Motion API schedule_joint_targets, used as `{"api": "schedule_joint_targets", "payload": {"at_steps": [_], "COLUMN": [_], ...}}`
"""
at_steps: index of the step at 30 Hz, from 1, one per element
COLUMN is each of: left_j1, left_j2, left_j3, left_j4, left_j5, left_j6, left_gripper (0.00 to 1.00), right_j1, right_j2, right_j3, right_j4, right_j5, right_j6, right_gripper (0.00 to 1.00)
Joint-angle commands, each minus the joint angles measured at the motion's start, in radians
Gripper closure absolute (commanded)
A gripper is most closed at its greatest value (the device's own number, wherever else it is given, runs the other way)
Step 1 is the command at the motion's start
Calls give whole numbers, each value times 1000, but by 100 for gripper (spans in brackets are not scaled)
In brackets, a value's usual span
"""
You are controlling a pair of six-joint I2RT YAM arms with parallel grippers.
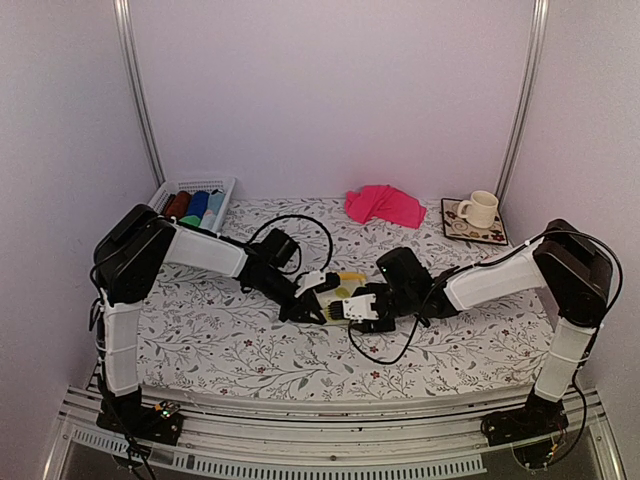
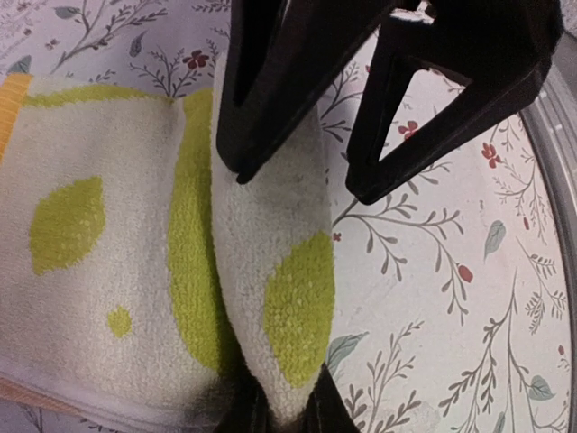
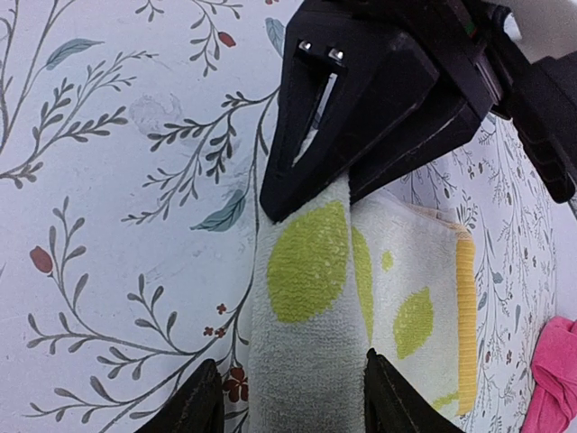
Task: Roll the towels
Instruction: Roll the towel at the center of the board.
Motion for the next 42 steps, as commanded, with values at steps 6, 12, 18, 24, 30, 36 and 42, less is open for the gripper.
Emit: {"api": "schedule_joint_targets", "payload": {"at_steps": [6,12,18,24,30,36,42], "left_j1": [17,18,16,15,14,4,-92], "left_j2": [28,18,-8,-81,-189,-317,-388], "left_j3": [6,-4,-29,-77,-143,-285,-463], "left_j4": [-51,-46,-20,37,111,263,460], "left_j5": [-8,-9,-59,-154,-254,-313,-470], "left_j6": [-8,-3,-1,-7,-16,11,129], "left_gripper": [100,100,95,66,23,3,3], "right_j1": [6,6,2,-4,-25,-63,-102], "right_j2": [33,57,79,68,68,88,153], "right_j3": [34,60,119,135,170,218,276], "right_j4": [-46,-56,-174,-253,-324,-390,-491], "right_j5": [42,63,-2,-73,-155,-243,-330], "right_j6": [59,85,116,165,210,265,334], "right_gripper": [49,56,82,86,87,87,87]}}
